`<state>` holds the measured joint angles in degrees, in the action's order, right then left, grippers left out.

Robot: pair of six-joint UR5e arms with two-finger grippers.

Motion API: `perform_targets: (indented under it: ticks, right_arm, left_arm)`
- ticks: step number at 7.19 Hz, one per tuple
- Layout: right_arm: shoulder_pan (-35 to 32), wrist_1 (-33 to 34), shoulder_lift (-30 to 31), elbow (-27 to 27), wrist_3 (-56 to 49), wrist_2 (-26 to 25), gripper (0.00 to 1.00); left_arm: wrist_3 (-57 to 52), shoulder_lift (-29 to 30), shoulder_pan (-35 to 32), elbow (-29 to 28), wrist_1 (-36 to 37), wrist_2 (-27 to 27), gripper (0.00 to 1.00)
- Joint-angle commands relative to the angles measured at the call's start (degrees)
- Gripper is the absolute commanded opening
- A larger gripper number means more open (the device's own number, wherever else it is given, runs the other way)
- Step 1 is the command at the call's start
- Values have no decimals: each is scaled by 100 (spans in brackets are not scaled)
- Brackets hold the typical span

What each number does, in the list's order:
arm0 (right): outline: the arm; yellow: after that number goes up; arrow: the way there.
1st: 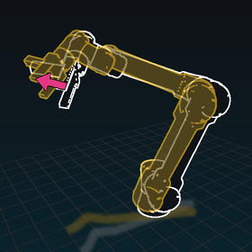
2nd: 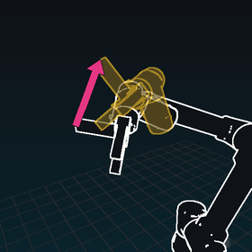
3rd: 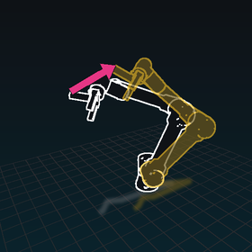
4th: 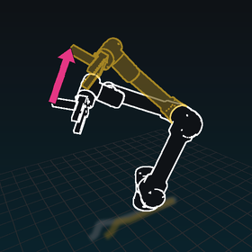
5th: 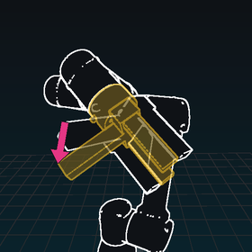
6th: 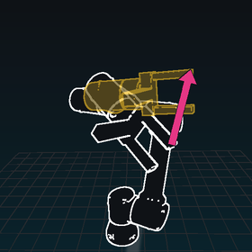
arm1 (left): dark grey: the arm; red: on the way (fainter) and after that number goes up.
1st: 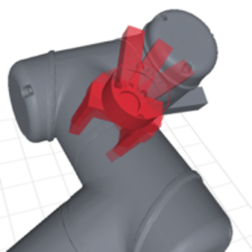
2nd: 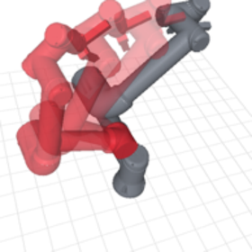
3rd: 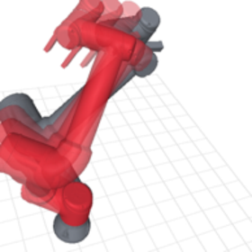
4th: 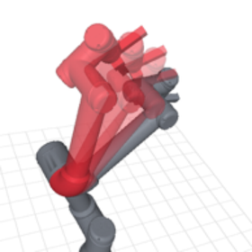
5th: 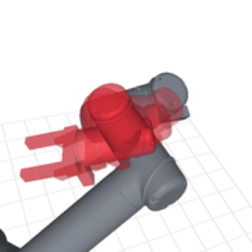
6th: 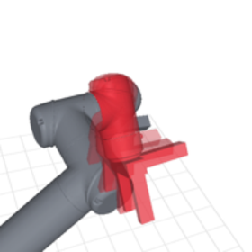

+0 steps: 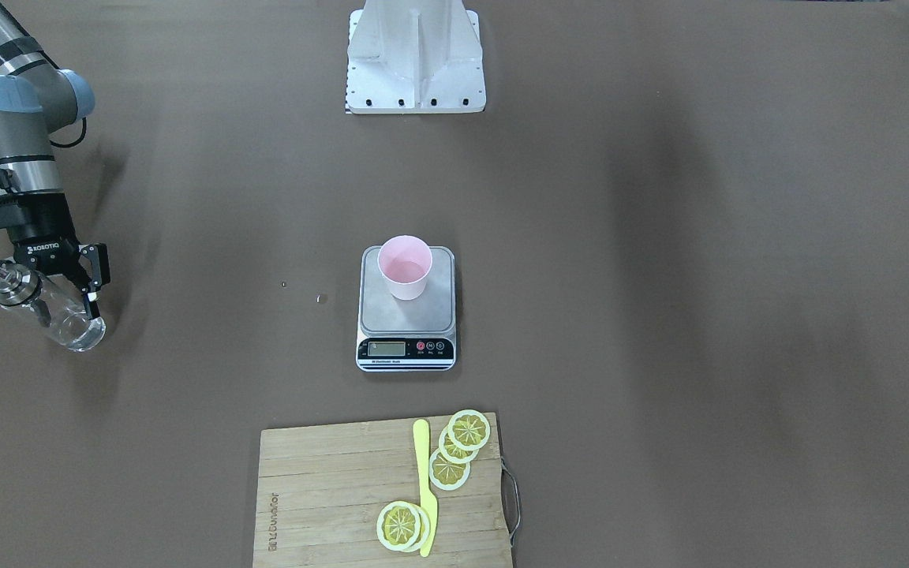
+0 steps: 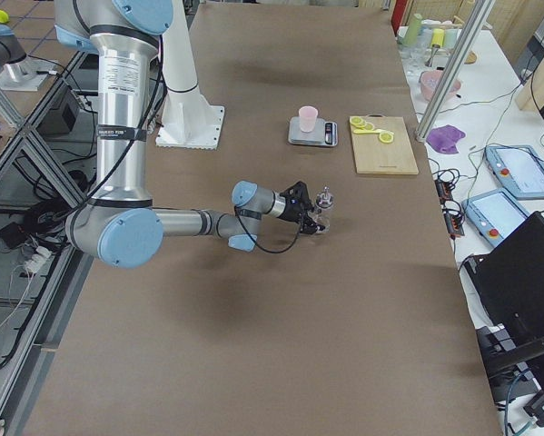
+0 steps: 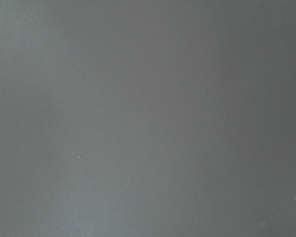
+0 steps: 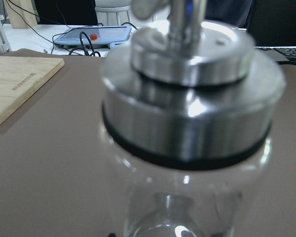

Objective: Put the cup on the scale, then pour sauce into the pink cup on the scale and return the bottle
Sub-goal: 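Lower the sauce bottle onto the table with the right gripper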

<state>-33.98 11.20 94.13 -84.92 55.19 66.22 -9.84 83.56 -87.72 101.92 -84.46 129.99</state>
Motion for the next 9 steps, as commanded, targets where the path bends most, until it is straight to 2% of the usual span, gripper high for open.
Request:
perform_targets:
  ticks: [1,5,6,7,8,9]
  right_arm:
    - [6,-4,0,28,36,5,0]
    - [6,-39,17,63,36,-12,0]
    - [40,-31,18,81,27,-151,0]
    - [232,-31,0,151,36,-562,44]
    - [443,-39,-9,160,36,-1010,99]
    - [489,-39,-9,160,27,-1023,100]
  left_arm:
    - [0,-7,0,30,0,0,99]
    - [0,-7,0,30,0,0,99]
    - [0,-7,9,30,0,0,99]
    - [0,-7,0,30,9,0,99]
    - [0,-7,0,30,9,0,99]
    - [0,-7,9,21,9,0,99]
